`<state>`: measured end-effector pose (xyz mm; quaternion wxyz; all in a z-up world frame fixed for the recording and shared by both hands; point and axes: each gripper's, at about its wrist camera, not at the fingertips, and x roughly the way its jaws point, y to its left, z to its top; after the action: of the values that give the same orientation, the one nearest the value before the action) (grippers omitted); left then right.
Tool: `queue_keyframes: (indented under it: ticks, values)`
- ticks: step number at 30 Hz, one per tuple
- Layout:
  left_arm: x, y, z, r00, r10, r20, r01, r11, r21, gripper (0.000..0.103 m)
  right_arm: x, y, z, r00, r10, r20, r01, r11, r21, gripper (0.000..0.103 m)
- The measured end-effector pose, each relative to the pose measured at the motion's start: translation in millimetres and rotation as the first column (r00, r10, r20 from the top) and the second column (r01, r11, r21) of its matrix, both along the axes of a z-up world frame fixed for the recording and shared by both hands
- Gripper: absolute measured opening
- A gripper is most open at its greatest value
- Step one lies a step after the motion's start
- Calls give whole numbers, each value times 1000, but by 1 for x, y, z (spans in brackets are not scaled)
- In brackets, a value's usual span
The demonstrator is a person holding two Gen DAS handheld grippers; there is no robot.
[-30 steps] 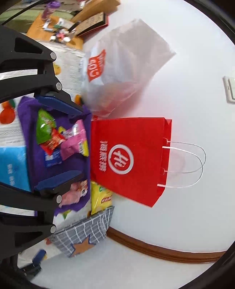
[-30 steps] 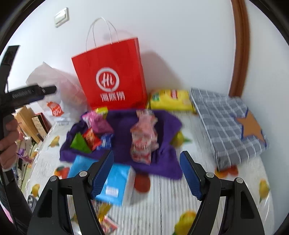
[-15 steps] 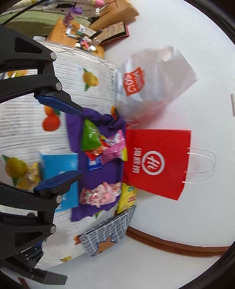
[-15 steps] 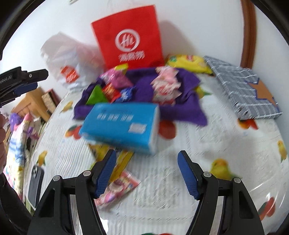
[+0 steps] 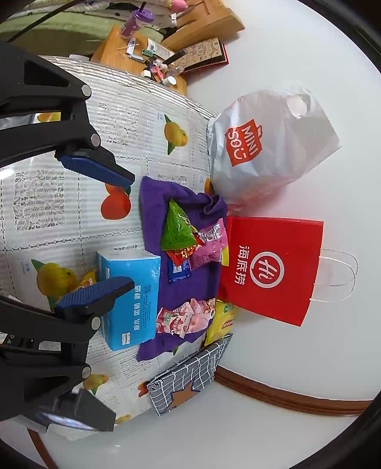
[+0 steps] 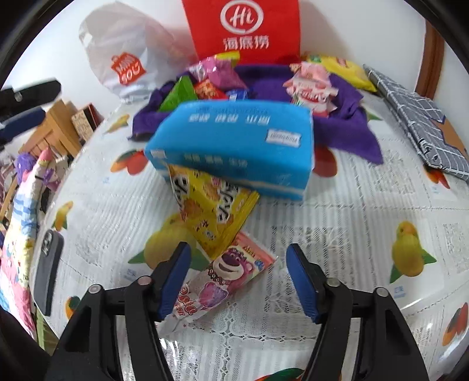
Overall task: Organize snacks
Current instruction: 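Move the right gripper down to the pink lollipop packet on the sheet, then grasp the yellow snack bag with the left gripper while the right holds the lollipop packet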
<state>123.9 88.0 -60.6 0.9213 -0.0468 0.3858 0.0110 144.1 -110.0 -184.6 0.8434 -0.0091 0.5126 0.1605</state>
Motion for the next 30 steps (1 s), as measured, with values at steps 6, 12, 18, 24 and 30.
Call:
queue_keyframes:
  ticks: [6,12,18,24,30]
  values:
    - [1,2,-7,1000,1,-10,-1,1000,-4,62,-3,1,-12,1000,6,-21,-7,999,-47,62]
    - [3,1,-20,999,-6,-38,5,1000,-8,62,-6,-4,-15,1000,-3,4,3,997,-76,60]
    - [3,0,-36,998,-8,-69,8,1000,-7,62,-11,-5,-17,999,-1,54,7,995,-97,54]
    - [5,0,-50,995,-13,-100,12,1000,-13,62,-11,-8,-16,997,-17,81,23,997,-78,24]
    - [8,-8,-64,990,-48,-130,42,998,-44,62,-9,-19,-14,994,-41,99,47,997,-56,23]
